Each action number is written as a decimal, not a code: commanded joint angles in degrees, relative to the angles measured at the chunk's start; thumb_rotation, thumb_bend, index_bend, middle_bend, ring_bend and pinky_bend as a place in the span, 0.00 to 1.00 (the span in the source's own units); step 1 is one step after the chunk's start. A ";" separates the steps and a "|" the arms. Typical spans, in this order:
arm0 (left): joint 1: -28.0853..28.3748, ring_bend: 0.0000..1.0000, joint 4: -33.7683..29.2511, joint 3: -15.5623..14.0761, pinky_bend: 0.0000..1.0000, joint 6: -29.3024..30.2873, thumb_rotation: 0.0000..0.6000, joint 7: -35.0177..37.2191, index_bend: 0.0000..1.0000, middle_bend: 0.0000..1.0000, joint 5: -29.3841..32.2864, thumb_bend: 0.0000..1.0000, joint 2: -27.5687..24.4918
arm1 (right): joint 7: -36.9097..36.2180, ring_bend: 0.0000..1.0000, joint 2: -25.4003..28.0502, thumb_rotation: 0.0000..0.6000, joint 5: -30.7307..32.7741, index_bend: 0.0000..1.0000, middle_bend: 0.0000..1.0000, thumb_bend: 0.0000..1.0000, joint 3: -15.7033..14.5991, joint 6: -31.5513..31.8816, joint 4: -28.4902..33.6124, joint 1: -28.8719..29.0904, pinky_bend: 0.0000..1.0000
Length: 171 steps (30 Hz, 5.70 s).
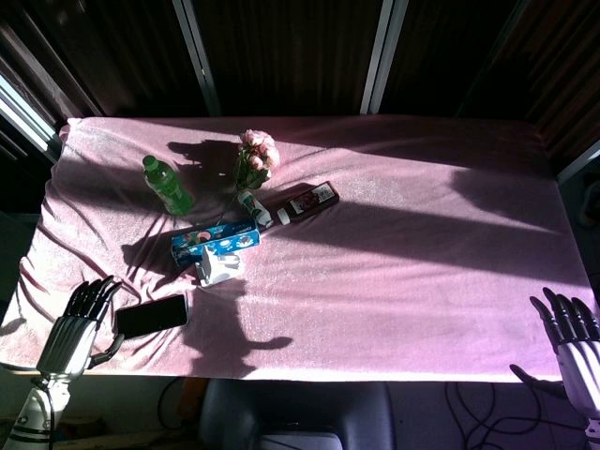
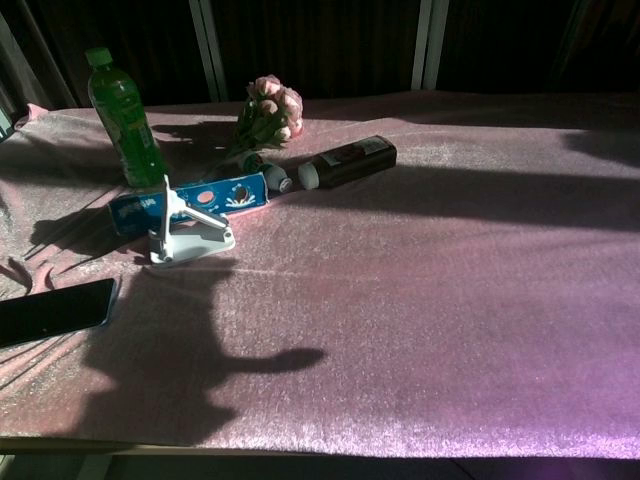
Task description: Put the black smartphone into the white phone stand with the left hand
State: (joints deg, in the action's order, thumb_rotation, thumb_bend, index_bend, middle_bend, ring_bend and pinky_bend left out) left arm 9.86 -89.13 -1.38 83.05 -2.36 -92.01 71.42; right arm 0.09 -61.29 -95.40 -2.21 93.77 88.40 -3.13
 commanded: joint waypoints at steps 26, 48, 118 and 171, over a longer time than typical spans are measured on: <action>13.05 0.00 -4.10 3.31 0.04 -27.47 1.00 -11.97 0.04 0.08 21.03 0.28 4.31 | 3.65 0.00 -0.45 1.00 -1.04 0.00 0.00 0.24 -0.52 -6.67 2.18 3.47 0.00; 19.19 0.17 -6.73 4.44 0.14 -25.64 1.00 -31.05 0.24 0.37 43.30 0.26 8.98 | 1.55 0.00 0.16 1.00 -1.86 0.00 0.00 0.24 -0.80 -5.01 1.70 3.16 0.00; 19.74 0.71 38.85 15.20 0.27 2.43 1.00 57.14 0.84 1.00 4.68 0.46 36.51 | 4.24 0.00 -0.48 1.00 -3.88 0.00 0.00 0.24 -2.41 -2.35 2.49 0.51 0.00; 22.00 0.69 57.75 11.12 0.24 -4.44 1.00 71.60 0.84 1.00 6.87 0.46 44.02 | 3.69 0.00 -1.52 1.00 -3.72 0.00 0.00 0.24 -1.90 -2.37 1.35 0.58 0.00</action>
State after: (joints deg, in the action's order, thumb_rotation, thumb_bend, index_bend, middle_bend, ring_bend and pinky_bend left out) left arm 31.82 -31.41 9.72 78.62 69.21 -85.16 115.41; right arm 3.77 -62.83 -99.13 -4.12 91.42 89.74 -2.56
